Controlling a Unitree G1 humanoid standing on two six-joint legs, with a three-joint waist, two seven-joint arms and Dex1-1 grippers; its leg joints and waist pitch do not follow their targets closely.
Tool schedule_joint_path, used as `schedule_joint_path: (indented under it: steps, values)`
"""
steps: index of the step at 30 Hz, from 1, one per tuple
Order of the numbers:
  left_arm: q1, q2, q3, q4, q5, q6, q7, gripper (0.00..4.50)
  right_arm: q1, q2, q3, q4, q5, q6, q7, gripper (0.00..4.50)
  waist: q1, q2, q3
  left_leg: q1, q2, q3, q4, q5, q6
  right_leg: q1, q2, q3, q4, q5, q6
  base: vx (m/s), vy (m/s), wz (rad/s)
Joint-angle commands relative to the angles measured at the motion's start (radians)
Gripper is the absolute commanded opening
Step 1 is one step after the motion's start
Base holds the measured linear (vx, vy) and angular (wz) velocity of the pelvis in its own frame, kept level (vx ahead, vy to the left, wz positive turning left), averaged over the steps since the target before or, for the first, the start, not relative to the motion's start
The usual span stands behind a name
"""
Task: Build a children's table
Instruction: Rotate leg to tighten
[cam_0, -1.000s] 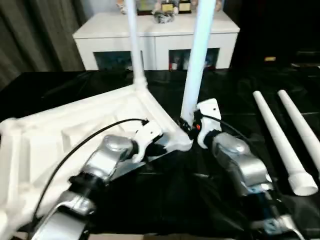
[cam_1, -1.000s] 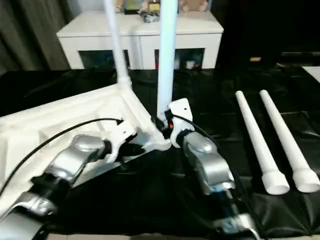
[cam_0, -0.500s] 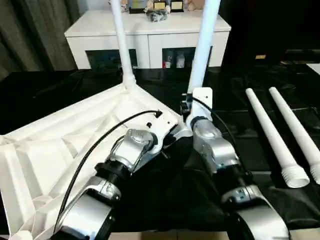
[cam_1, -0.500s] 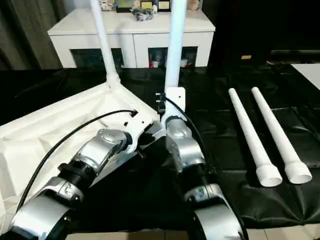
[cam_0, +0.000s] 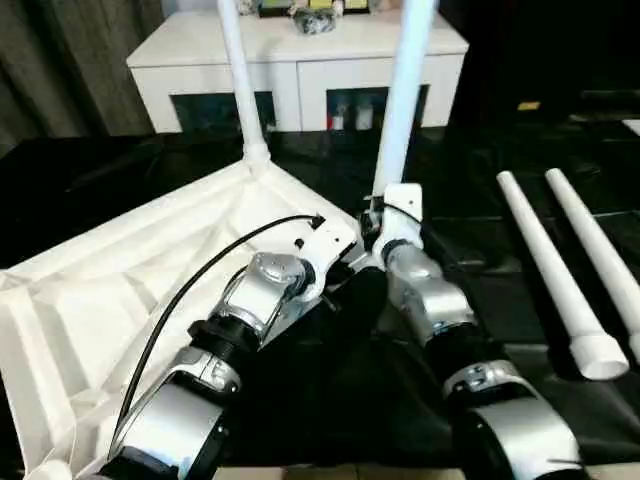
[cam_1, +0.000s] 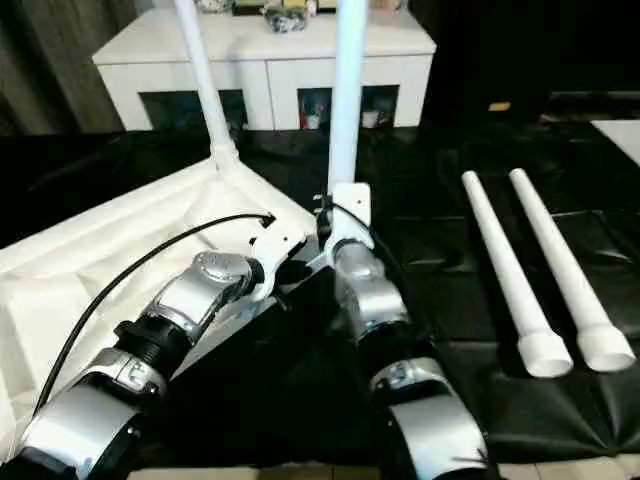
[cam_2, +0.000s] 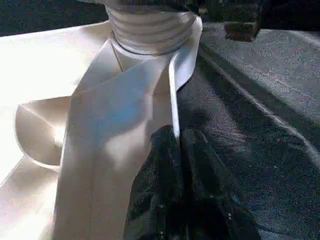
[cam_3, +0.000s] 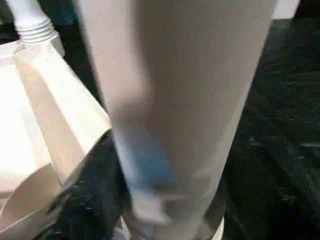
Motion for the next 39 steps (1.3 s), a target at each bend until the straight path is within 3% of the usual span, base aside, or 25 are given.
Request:
schedule_joint_path:
  steps: [1,3,5,6,8,9,12,14,17,19,21,23,24,28,31,32,38,39]
  values:
    - [0.012,0.029,-0.020,0.035,0.025,-0.002,-0.014,0.00,0.009,-0.011,-0.020,-0.058,0.037,0.019,0.060,2.98,0.001,-0.004,-0.050,0.016,0.084,-0.041,-0.087,-0.401,0.013,0.018,-0.071,0.040,-0.082,-0.285,-0.193,0.000,0.000,0.00]
    - [0.018,0.040,-0.027,0.026,0.024,-0.030,-0.043,0.00,0.029,-0.026,-0.012,-0.142,0.071,0.038,0.151,2.98,0.012,-0.004,-0.055,0.011,0.090,-0.041,-0.086,-0.319,0.038,0.023,-0.069,0.038,-0.073,-0.197,-0.194,0.000,0.000,0.00]
    - [0.025,0.049,-0.037,0.016,0.022,-0.061,-0.077,0.00,0.049,-0.043,0.006,-0.195,0.082,0.057,0.206,2.98,0.015,-0.004,-0.060,0.008,0.090,-0.038,-0.080,-0.256,0.056,0.031,-0.068,0.035,-0.063,-0.095,-0.219,0.000,0.000,0.00]
    - [0.039,0.067,-0.050,-0.004,0.022,-0.073,-0.118,0.00,0.092,-0.082,0.041,-0.297,0.102,0.107,0.300,2.98,0.015,-0.005,-0.061,0.006,0.089,-0.038,-0.076,-0.226,0.069,0.034,-0.066,0.034,-0.057,-0.051,-0.227,0.000,0.000,0.00]
    - [0.068,0.102,-0.079,-0.040,0.021,-0.128,-0.204,0.00,0.153,-0.152,0.089,-0.420,0.132,0.175,0.430,2.98,0.025,0.003,-0.067,0.004,0.092,-0.038,-0.062,-0.104,0.126,0.040,-0.068,0.029,-0.040,0.116,-0.250,0.000,0.000,0.00]
    - [0.078,0.111,-0.085,-0.052,0.018,-0.131,-0.226,0.00,0.168,-0.172,0.100,-0.446,0.142,0.195,0.464,2.98,0.027,0.005,-0.069,0.005,0.093,-0.035,-0.058,-0.090,0.143,0.039,-0.068,0.028,-0.035,0.151,-0.264,0.000,0.000,0.00]
    - [0.118,0.157,-0.126,-0.106,0.014,-0.191,-0.332,0.00,0.216,-0.239,0.132,-0.526,0.182,0.239,0.596,2.98,0.036,0.004,-0.072,0.006,0.094,-0.035,-0.053,-0.093,0.150,0.042,-0.071,0.028,-0.033,0.146,-0.276,0.000,0.000,0.00]
    - [0.161,0.187,-0.122,-0.178,-0.031,-0.202,-0.421,0.00,0.271,-0.327,0.170,-0.627,0.231,0.285,0.754,2.98,0.042,0.010,-0.068,0.006,0.100,-0.032,-0.055,-0.098,0.151,0.040,-0.067,0.027,-0.031,0.135,-0.278,0.000,0.000,0.00]
    - [0.188,0.237,-0.142,-0.231,-0.046,-0.269,-0.506,0.00,0.318,-0.423,0.229,-0.709,0.251,0.294,0.901,2.98,0.054,0.010,-0.066,0.012,0.104,-0.029,-0.058,-0.144,0.133,0.039,-0.064,0.026,-0.036,0.065,-0.272,0.000,0.000,0.00]
    - [0.209,0.265,-0.143,-0.274,-0.072,-0.279,-0.567,0.00,0.338,-0.462,0.247,-0.744,0.250,0.301,0.948,2.98,0.057,0.010,-0.061,0.015,0.104,-0.023,-0.065,-0.210,0.091,0.031,-0.067,0.029,-0.045,-0.051,-0.259,0.000,0.000,0.00]
    - [0.220,0.277,-0.139,-0.303,-0.091,-0.266,-0.598,0.00,0.344,-0.476,0.255,-0.752,0.241,0.298,0.968,2.98,0.057,0.010,-0.057,0.015,0.105,-0.019,-0.069,-0.233,0.064,0.030,-0.067,0.030,-0.048,-0.109,-0.255,0.000,0.000,0.00]
    - [0.237,0.305,-0.138,-0.349,-0.108,-0.257,-0.637,0.00,0.354,-0.514,0.285,-0.765,0.206,0.274,1.010,2.98,0.060,0.014,-0.059,0.022,0.106,-0.019,-0.071,-0.251,0.039,0.026,-0.065,0.031,-0.048,-0.135,-0.247,0.000,0.000,0.00]
    - [0.243,0.318,-0.137,-0.360,-0.108,-0.256,-0.645,0.00,0.358,-0.532,0.301,-0.767,0.189,0.257,1.032,2.98,0.058,0.011,-0.057,0.018,0.104,-0.020,-0.071,-0.244,0.033,0.028,-0.063,0.031,-0.046,-0.130,-0.242,0.000,0.000,0.00]
    - [0.250,0.332,-0.133,-0.364,-0.104,-0.264,-0.654,0.00,0.363,-0.567,0.328,-0.770,0.162,0.229,1.065,2.98,0.058,0.011,-0.059,0.016,0.101,-0.018,-0.066,-0.222,0.039,0.029,-0.066,0.032,-0.045,-0.110,-0.244,0.000,0.000,0.00]
    - [0.251,0.338,-0.127,-0.356,-0.101,-0.274,-0.651,0.00,0.362,-0.590,0.359,-0.754,0.111,0.189,1.077,2.98,0.059,0.008,-0.063,0.012,0.101,-0.019,-0.059,-0.186,0.061,0.030,-0.067,0.032,-0.038,-0.069,-0.252,0.000,0.000,0.00]
    - [0.253,0.340,-0.125,-0.359,-0.099,-0.272,-0.649,0.00,0.360,-0.588,0.358,-0.747,0.106,0.187,1.076,2.98,0.058,0.005,-0.063,0.012,0.100,-0.018,-0.058,-0.181,0.065,0.031,-0.067,0.031,-0.038,-0.065,-0.253,0.000,0.000,0.00]
    - [0.261,0.350,-0.122,-0.377,-0.104,-0.260,-0.655,0.00,0.348,-0.581,0.357,-0.710,0.096,0.168,1.082,2.98,0.059,0.007,-0.065,0.011,0.100,-0.018,-0.053,-0.165,0.086,0.031,-0.066,0.030,-0.036,-0.074,-0.257,0.000,0.000,0.00]
    - [0.260,0.351,-0.122,-0.376,-0.104,-0.261,-0.655,0.00,0.347,-0.578,0.357,-0.706,0.095,0.166,1.080,2.71,0.059,0.007,-0.064,0.011,0.100,-0.018,-0.052,-0.169,0.087,0.030,-0.066,0.030,-0.037,-0.080,-0.259,0.000,0.000,0.00]
